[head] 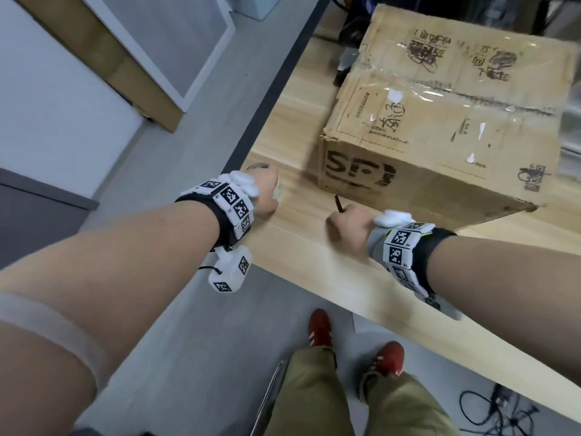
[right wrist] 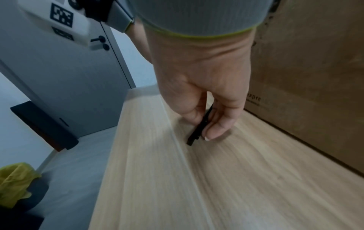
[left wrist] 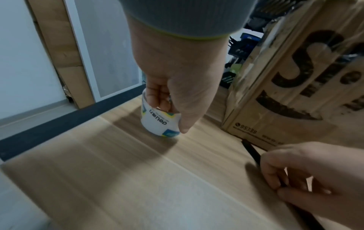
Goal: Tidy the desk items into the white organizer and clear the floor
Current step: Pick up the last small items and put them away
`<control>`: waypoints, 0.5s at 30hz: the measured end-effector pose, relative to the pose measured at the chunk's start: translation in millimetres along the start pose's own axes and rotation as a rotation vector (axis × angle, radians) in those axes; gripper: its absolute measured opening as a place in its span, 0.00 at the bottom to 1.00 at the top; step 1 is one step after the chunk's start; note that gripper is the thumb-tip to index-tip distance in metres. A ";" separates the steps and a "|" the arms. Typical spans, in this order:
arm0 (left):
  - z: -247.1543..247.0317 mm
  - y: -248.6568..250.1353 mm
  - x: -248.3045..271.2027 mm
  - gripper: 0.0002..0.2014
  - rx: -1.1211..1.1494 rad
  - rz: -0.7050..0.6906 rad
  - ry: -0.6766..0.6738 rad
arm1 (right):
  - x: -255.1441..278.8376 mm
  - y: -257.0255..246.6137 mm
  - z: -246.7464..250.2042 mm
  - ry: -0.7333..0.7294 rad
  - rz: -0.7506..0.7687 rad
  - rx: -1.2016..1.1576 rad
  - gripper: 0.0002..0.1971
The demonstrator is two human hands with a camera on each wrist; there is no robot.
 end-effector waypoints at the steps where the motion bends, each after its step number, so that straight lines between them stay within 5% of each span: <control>1: -1.3 8.8 -3.5 0.10 -0.074 0.015 -0.060 | 1.3 1.8 -1.3 -0.015 -0.011 0.006 0.16; 5: -6.0 40.2 -2.6 0.08 -0.280 0.035 -0.182 | 9.2 8.2 -1.2 -0.028 0.042 0.002 0.15; 11: -20.6 111.0 2.5 0.11 -0.258 -0.062 -0.262 | 33.5 40.7 -22.6 -0.004 0.100 -0.024 0.11; 15: -44.0 172.8 0.6 0.16 -0.299 0.063 -0.638 | 50.6 65.1 -41.6 -0.047 0.089 -0.055 0.08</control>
Point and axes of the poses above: each hand's wrist, its own x-axis away from the middle knuckle, its own z-axis out of the back of the hand, y = z × x, the point moved 5 cm from there along -x, towards the middle knuckle, and after that the axes turned 10 degrees about -y, right-handed, at the moved point
